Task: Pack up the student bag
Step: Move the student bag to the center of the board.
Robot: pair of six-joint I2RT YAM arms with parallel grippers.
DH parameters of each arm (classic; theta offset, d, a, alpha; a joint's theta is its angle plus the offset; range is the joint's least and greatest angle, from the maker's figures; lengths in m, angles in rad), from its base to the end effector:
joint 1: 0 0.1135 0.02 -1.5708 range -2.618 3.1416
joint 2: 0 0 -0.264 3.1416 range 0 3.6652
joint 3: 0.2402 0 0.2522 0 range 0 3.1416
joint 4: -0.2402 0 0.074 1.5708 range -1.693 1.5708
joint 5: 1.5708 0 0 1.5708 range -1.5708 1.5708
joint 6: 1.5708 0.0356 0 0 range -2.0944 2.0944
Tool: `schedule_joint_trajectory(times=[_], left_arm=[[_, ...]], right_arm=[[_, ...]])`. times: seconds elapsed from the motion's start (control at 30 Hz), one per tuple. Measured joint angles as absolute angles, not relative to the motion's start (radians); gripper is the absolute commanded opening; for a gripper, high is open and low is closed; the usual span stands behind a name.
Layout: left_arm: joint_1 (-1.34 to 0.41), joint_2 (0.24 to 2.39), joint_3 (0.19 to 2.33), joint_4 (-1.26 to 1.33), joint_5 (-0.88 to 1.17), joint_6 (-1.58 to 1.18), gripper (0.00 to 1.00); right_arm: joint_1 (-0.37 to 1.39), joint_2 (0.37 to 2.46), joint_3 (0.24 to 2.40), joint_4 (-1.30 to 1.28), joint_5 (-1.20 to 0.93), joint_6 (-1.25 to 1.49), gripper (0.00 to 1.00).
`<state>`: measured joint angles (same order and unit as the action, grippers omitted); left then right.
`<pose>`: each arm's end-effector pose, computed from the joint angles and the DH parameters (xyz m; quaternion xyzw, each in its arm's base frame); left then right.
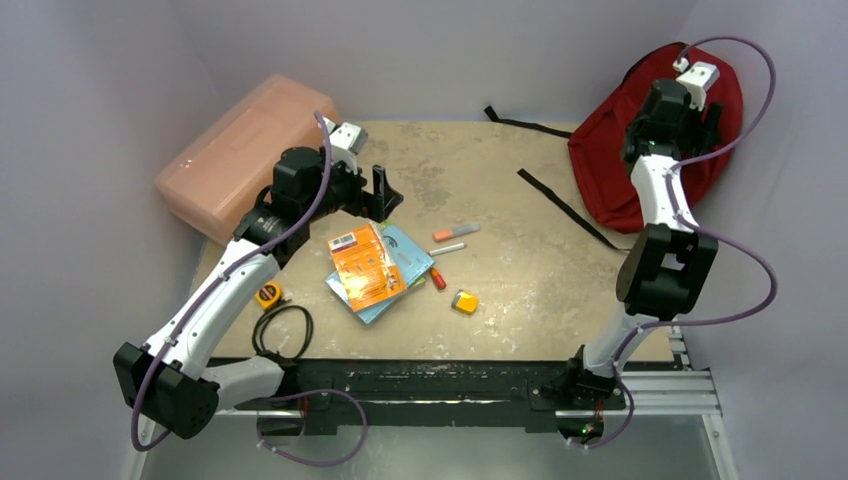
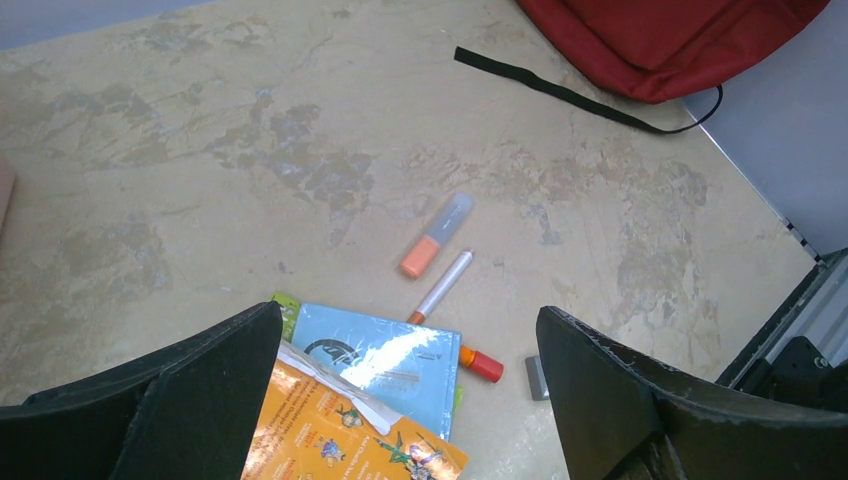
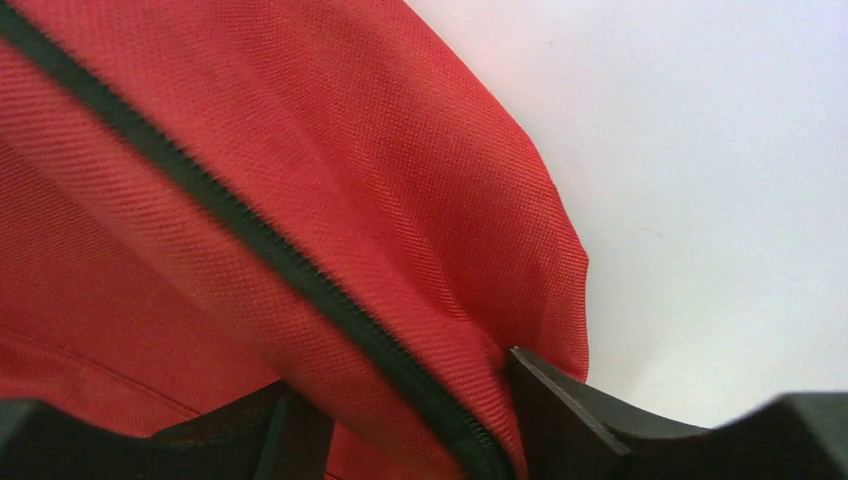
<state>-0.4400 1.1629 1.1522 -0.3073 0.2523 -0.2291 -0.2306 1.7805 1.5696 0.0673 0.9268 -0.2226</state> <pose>0.2350 -0.1204 0.3793 0.1579 0.7915 -0.2872 0.5159 0.4038 -0.1240 0.3655 0.2953 0.6751 -0.4608 0.4946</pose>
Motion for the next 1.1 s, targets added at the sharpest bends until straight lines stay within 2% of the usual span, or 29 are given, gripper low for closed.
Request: schedule_joint_trajectory(times=[0.07,0.13,0.3,0.33,0.57,0.77,0.9,1.1], left_arm=[[-0.44,1.174,1.152,-0.31,0.254,-0.229,0.99],[-0.44,1.176,1.152,-0.311,0.254,-0.229,0.98],[-0.44,1.176,1.152,-0.31,0.254,-0.229,0.98],[-0.44,1.177,1.152,-0.31,0.255,-0.229,0.98],[-0.44,1.19,1.153,-0.311,0.26,-0.244,0.98],[-0.442,1.193,1.154,-0.325,0.259,-0.244,0.97],[-0.447,1.193,1.154,-0.331,0.258,-0.243,0.97],[-0.448,1.193,1.159,-0.336,0.258,-0.243,0.97]], right_arm=[[-0.235,1.805,1.596,0.059,0.925,-0.233,0.35],[-0.238,1.822,1.625,0.038,0.918,-0.23,0.28],[-0.226,1.814,1.65,-0.03,0.874,-0.183,0.02],[-0.22,1.808,1.652,-0.054,0.867,-0.163,0.0],[-0.123,1.703,1.656,-0.235,0.76,0.012,0.0],[-0.079,1.596,1.653,-0.324,0.494,0.278,0.0],[-0.086,1.545,1.58,-0.303,0.286,0.407,0.0],[-0.063,1.525,1.429,-0.139,0.047,0.489,0.0]])
